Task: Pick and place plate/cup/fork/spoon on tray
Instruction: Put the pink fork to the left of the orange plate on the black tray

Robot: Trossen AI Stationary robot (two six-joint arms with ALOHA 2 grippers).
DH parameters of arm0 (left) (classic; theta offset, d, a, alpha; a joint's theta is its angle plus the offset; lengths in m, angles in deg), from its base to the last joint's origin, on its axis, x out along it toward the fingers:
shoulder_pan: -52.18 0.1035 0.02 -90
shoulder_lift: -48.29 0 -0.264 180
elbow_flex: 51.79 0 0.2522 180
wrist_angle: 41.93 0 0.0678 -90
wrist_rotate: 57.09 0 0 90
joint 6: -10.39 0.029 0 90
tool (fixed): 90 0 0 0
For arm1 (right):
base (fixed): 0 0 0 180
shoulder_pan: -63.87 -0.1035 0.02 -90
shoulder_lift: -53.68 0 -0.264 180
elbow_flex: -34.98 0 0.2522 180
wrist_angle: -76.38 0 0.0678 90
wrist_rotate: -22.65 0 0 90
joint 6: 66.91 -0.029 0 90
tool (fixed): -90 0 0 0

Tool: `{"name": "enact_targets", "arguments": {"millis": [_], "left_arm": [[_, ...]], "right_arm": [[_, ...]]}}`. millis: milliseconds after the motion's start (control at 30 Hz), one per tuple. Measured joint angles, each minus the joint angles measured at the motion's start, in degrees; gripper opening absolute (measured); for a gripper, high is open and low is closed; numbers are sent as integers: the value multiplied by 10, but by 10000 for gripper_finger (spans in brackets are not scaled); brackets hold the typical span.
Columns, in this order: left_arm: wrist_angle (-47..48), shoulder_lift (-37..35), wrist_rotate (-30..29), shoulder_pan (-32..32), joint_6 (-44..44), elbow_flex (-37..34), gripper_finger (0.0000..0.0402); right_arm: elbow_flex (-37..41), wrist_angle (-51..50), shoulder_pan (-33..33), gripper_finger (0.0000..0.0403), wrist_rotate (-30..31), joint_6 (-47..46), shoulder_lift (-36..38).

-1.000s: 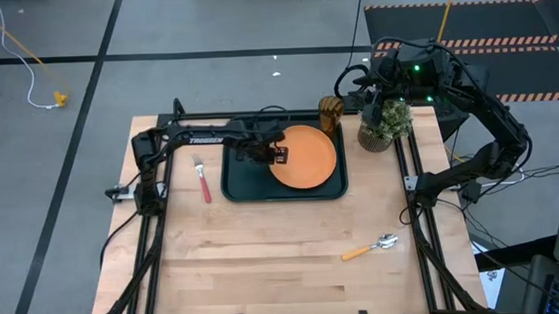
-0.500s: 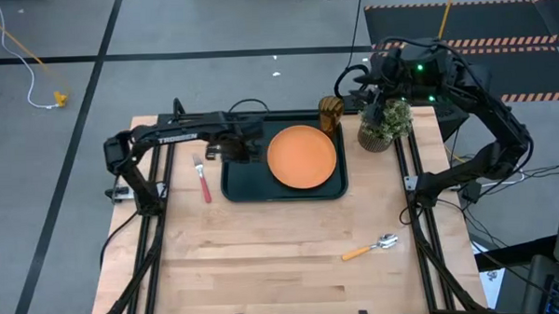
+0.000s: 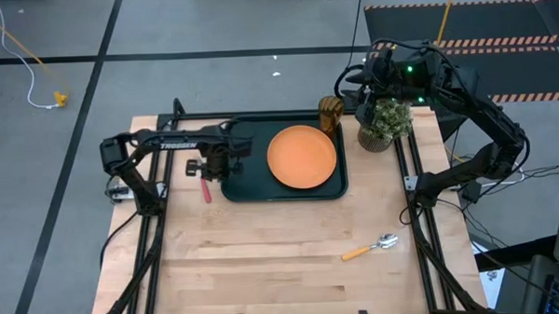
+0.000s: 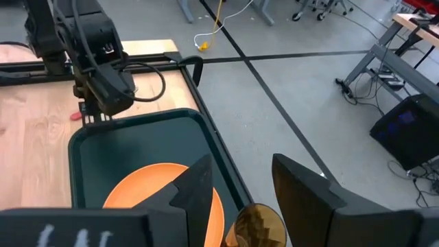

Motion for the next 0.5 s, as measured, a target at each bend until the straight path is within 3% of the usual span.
{"name": "enact_targets", "arguments": {"millis": [333,500], "left_arm": [[-68,-100,-24,39,-58,-124,157],[-122,-118,-40,61,-70,-168,168]], "right_arm": [[0,12,0,144,1,0,1],[0,23,0,144,2,1,1]]}}
